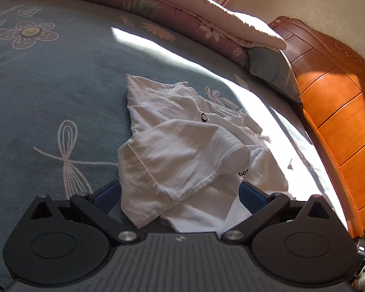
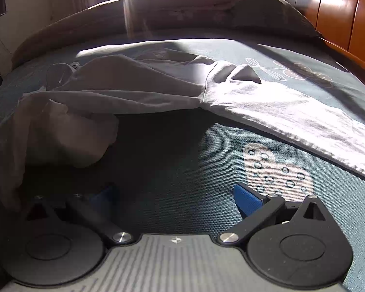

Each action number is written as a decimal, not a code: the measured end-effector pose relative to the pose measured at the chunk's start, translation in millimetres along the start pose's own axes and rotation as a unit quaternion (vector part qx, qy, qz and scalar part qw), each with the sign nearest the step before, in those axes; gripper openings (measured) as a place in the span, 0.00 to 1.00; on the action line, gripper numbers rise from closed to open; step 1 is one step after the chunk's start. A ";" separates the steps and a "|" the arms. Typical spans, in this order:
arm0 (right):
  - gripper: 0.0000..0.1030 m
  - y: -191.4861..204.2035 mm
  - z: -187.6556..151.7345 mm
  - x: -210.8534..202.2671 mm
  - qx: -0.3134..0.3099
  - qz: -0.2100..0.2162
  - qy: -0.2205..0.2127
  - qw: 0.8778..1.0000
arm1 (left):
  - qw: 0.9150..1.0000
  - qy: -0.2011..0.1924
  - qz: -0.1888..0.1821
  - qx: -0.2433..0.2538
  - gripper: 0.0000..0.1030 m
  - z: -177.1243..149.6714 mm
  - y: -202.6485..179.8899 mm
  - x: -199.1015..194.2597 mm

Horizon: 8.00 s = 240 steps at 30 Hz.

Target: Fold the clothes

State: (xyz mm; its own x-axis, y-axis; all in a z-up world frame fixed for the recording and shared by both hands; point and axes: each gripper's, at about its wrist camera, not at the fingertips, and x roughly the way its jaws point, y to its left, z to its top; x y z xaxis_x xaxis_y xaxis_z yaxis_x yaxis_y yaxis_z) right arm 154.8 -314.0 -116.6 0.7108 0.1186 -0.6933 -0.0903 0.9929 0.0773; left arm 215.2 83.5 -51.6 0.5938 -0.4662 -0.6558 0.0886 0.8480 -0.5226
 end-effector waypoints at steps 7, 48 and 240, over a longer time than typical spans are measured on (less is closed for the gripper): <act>1.00 1.1 -0.9 -1.4 0.000 -0.002 0.002 1.000 | 0.984 0.063 -0.051 -0.160 0.99 -19.9 42.3 34.2; 1.00 -1.8 -5.2 -3.6 -0.004 0.004 -0.013 1.000 | 0.968 -0.052 -0.081 -0.230 0.52 -13.7 81.2 49.6; 1.00 11.6 21.4 14.8 0.016 -0.050 0.046 0.998 | 0.989 -0.021 0.121 0.087 0.69 91.5 34.7 117.1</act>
State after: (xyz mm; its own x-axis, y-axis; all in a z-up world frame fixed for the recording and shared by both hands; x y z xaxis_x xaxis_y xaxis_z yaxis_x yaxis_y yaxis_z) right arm 179.2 -300.6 -110.6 0.6483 0.0192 -0.7611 0.0005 0.9997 0.0257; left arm 361.0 81.4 -96.6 0.6460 -0.2372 -0.7255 0.0744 0.9655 -0.2495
